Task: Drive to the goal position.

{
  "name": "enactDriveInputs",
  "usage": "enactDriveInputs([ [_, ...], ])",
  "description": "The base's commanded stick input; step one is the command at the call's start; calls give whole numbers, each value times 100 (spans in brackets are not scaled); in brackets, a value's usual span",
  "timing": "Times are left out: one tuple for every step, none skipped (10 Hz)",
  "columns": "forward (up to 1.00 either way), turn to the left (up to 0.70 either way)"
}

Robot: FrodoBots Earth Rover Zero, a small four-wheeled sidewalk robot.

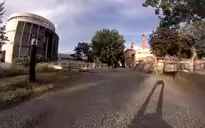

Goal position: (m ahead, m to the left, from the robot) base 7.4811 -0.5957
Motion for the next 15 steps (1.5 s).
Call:
enactDriveInputs([
  [45, 0],
  [45, 0],
  [45, 0],
  [45, 0],
  [45, 0],
  [45, -21],
  [45, -27],
  [45, -27],
  [45, -27],
  [45, -15],
  [45, 0],
  [45, 0],
  [45, 0],
  [45, 0],
  [45, 0],
])
